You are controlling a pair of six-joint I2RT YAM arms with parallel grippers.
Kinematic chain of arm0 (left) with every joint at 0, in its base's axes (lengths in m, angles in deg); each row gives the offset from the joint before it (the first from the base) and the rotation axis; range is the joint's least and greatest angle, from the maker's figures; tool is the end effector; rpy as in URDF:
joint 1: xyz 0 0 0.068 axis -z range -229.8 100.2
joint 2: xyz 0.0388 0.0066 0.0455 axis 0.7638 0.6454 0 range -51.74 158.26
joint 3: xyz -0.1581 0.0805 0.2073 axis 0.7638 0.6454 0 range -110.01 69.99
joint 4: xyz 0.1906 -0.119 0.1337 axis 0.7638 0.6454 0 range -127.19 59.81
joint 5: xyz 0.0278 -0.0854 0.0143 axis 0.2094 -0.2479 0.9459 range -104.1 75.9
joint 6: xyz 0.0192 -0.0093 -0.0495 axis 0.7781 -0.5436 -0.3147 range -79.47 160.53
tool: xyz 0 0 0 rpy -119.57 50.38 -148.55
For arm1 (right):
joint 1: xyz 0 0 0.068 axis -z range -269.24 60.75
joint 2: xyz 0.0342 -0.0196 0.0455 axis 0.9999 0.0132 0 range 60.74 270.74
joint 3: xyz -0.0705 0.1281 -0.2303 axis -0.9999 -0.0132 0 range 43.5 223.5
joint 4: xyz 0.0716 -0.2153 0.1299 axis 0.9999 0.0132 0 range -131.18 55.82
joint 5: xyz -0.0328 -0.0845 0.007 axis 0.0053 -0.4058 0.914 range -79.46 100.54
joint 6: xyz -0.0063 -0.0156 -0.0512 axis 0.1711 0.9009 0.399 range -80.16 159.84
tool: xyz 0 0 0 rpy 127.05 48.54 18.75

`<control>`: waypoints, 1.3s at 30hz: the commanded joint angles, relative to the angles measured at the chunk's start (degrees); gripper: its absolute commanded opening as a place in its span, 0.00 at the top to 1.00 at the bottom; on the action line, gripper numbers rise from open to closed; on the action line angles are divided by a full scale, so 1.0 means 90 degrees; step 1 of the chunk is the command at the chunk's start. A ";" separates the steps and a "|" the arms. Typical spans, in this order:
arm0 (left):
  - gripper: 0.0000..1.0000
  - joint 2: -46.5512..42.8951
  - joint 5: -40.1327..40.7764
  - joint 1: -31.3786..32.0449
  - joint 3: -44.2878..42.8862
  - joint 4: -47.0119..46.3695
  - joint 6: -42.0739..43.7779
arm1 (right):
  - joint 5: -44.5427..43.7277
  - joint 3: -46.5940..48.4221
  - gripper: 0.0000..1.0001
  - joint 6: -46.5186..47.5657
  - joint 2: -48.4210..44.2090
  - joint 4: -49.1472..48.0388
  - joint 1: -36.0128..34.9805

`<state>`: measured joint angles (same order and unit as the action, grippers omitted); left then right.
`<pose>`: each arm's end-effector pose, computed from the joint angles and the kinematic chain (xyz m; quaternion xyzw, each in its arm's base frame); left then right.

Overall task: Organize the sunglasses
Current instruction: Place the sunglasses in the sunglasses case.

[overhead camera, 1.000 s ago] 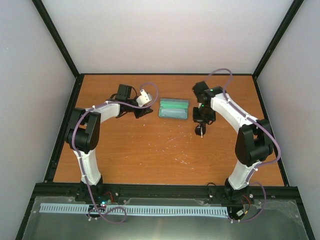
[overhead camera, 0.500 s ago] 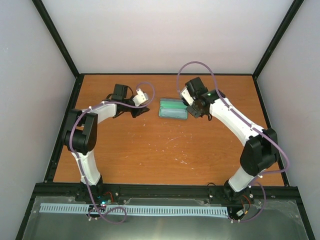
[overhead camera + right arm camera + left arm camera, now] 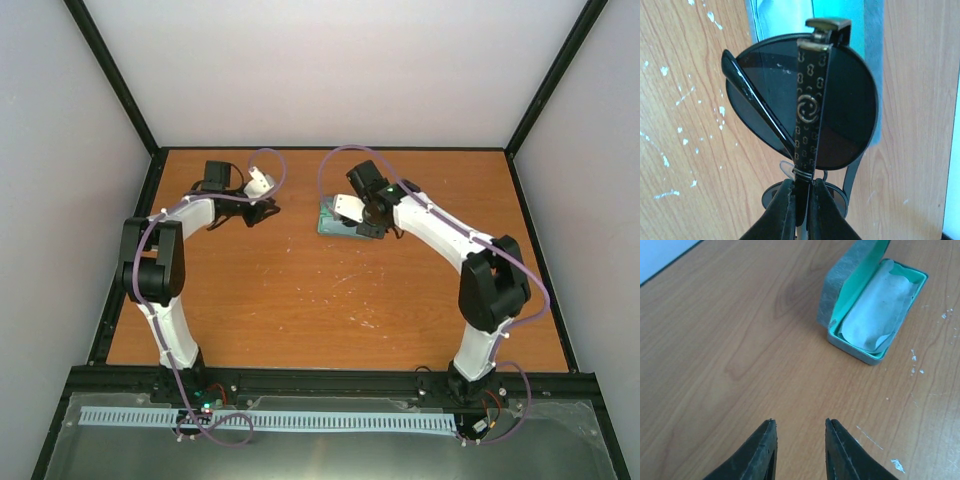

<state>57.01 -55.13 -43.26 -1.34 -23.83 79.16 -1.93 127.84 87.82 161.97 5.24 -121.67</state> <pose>0.3944 -0.0688 0.1842 0.4475 0.7694 -0.2305 0.3933 0.3183 0.1931 0.2615 -0.6053 0.7549 -0.1357 0.2130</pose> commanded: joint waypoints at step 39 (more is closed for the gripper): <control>0.70 0.0222 -0.0528 -0.0530 -0.0105 0.0047 0.0077 | -0.0741 0.1123 0.97 0.0118 0.2291 -0.0969 -0.0489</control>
<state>59.29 -57.95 -47.26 -2.54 -23.30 79.23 -6.89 137.63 89.31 182.42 -3.31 -125.67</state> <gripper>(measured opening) 0.298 0.038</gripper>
